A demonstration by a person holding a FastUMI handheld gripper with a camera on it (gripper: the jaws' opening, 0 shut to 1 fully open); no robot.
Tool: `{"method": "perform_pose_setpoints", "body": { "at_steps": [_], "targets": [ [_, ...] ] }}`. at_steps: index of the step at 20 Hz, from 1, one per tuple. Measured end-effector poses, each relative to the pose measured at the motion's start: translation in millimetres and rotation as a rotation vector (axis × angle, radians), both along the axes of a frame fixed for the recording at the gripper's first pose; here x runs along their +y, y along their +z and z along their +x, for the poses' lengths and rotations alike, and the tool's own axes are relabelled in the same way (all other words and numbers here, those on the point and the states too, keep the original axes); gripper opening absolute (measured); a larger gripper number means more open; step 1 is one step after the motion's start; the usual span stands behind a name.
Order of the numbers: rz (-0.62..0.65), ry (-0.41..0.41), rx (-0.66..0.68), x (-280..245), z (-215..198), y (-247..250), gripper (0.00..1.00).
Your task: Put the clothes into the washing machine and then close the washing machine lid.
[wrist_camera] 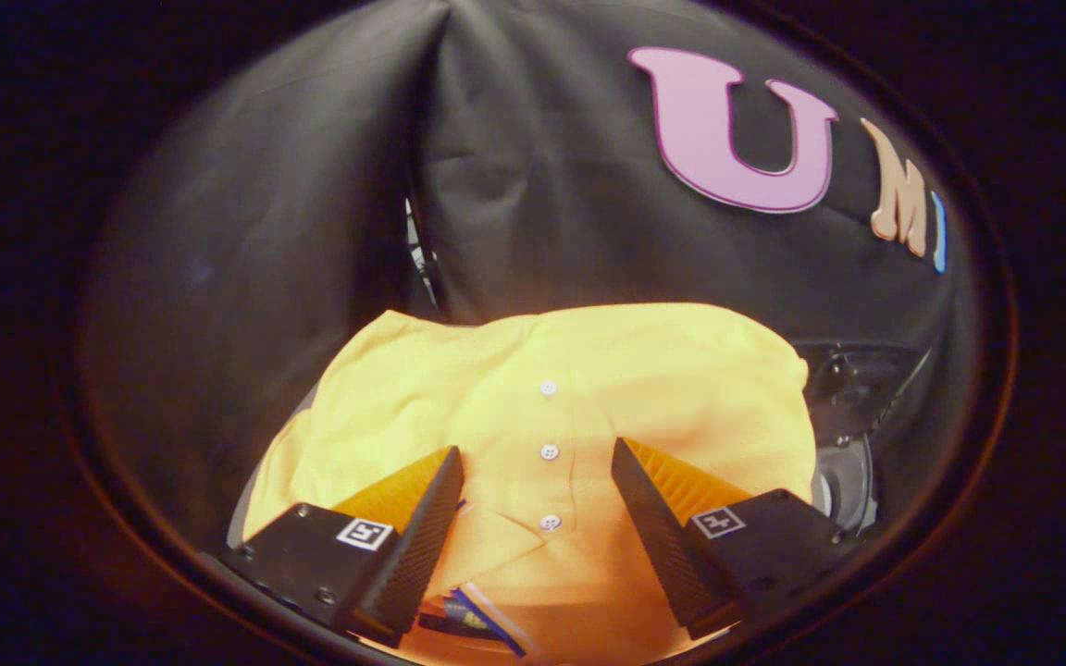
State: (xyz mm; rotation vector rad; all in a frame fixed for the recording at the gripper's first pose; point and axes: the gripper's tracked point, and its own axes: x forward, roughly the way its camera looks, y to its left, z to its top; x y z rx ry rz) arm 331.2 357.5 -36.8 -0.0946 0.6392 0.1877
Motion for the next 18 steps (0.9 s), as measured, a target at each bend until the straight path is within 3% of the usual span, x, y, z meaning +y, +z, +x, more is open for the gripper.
{"method": "perform_pose_setpoints", "body": {
  "at_steps": [1, 3, 7, 9, 13, 18],
  "targets": [
    [-0.014, -0.009, 0.070, -3, -10, -6, 0.87],
    [-0.002, 0.010, 0.037, 5, -4, 2, 0.77],
    [0.168, 0.039, 0.085, 12, -21, 8, 0.11],
    [0.281, 0.089, 0.051, 15, -20, 23, 0.04],
    [0.350, 0.143, -0.135, 4, -13, 83, 0.01],
    [0.363, 0.116, -0.256, -47, -23, 160, 0.02]
  ]
}}
